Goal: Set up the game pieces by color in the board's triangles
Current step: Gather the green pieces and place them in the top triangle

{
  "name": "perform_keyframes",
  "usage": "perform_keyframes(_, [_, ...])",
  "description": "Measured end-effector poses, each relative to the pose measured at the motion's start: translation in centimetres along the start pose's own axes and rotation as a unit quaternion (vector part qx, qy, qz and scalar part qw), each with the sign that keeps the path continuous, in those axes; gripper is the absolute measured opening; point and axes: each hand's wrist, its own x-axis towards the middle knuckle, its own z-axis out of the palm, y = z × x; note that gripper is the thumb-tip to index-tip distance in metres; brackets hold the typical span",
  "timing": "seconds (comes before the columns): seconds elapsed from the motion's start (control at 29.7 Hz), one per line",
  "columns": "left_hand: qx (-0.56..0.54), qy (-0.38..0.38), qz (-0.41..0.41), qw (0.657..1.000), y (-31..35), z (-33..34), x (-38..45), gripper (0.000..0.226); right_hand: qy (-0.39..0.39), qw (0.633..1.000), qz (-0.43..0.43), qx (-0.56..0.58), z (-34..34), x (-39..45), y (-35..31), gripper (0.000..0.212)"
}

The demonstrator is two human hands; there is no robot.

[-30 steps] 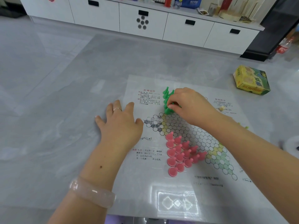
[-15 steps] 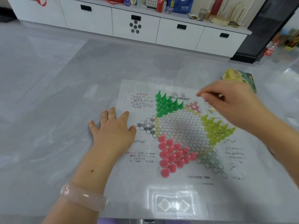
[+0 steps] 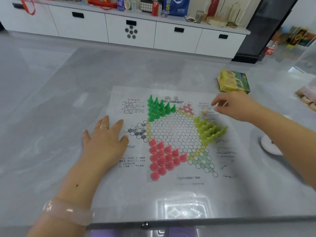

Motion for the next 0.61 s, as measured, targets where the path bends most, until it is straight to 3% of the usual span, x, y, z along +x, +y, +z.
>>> perform_keyframes(0.17, [0.016, -0.008, 0.006, 1.000, -0.1, 0.0, 0.6, 0.055, -0.032, 0.998, -0.012, -0.050, 2.5, 3.4, -0.9, 0.019])
perform_keyframes(0.3, [0.019, -0.014, 0.005, 1.000, -0.1, 0.1, 0.7, 0.055, -0.004, 0.998, -0.018, -0.052, 2.4, 3.2, -1.3, 0.015])
perform_keyframes(0.37, [0.021, -0.019, 0.007, 1.000, -0.1, 0.1, 0.7, 0.055, 0.029, 0.998, -0.052, 0.001, 1.7, 2.5, -2.8, 0.015])
perform_keyframes(0.44, [0.022, -0.022, 0.010, 0.999, -0.1, 0.0, 0.7, 0.055, 0.010, 0.994, -0.101, 0.042, 1.8, 1.3, -5.2, 0.013])
perform_keyframes(0.61, [0.033, -0.027, 0.014, 0.999, -0.2, 0.1, 0.7, 0.055, -0.057, 0.979, -0.192, -0.042, 4.7, -0.2, -7.8, 0.005])
